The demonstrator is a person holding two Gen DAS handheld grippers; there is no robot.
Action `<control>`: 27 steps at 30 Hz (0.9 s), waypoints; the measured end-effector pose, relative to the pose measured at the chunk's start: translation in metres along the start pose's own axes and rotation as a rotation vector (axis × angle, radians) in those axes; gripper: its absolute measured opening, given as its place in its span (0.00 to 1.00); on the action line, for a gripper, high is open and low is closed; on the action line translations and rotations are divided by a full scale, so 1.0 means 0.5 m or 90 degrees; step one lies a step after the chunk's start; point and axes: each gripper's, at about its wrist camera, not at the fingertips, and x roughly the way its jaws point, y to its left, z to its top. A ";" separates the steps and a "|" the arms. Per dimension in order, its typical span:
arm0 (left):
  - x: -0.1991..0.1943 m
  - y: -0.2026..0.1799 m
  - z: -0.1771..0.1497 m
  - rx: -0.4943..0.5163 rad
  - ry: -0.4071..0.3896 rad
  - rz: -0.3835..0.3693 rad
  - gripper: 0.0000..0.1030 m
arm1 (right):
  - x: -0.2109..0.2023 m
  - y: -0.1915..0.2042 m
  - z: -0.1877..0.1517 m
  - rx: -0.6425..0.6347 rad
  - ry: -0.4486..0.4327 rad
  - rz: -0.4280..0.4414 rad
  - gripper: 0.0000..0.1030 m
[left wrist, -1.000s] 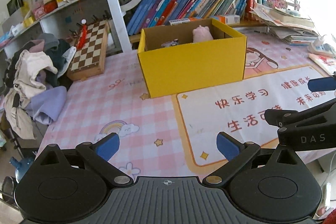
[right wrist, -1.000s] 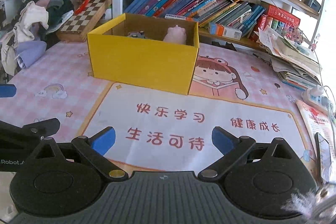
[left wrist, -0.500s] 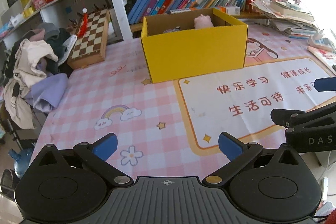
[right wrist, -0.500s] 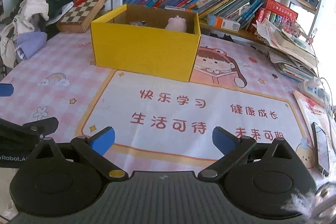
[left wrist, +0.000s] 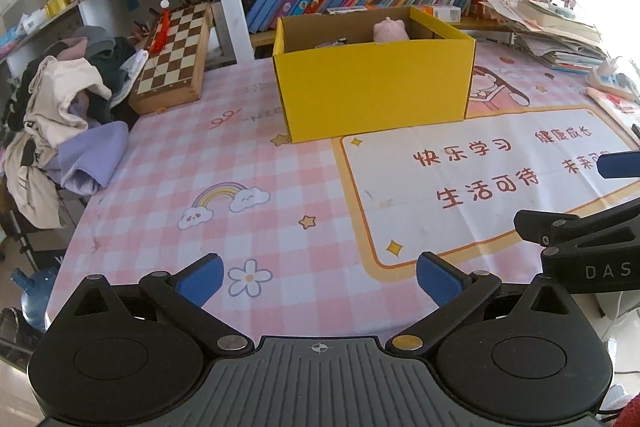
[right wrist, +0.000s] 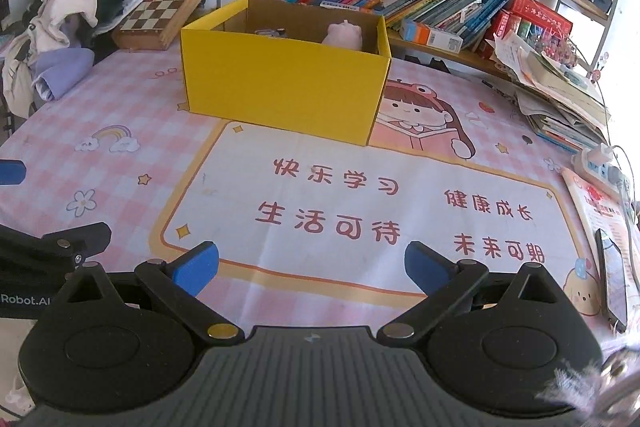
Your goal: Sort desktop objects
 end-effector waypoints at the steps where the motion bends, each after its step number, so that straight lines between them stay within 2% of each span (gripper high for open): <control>1: 0.000 -0.001 0.000 0.001 0.000 0.001 1.00 | 0.001 0.000 0.000 0.000 0.001 0.000 0.98; 27: -0.002 -0.009 0.000 -0.003 0.004 -0.019 1.00 | 0.003 0.006 -0.004 0.000 0.004 0.001 0.98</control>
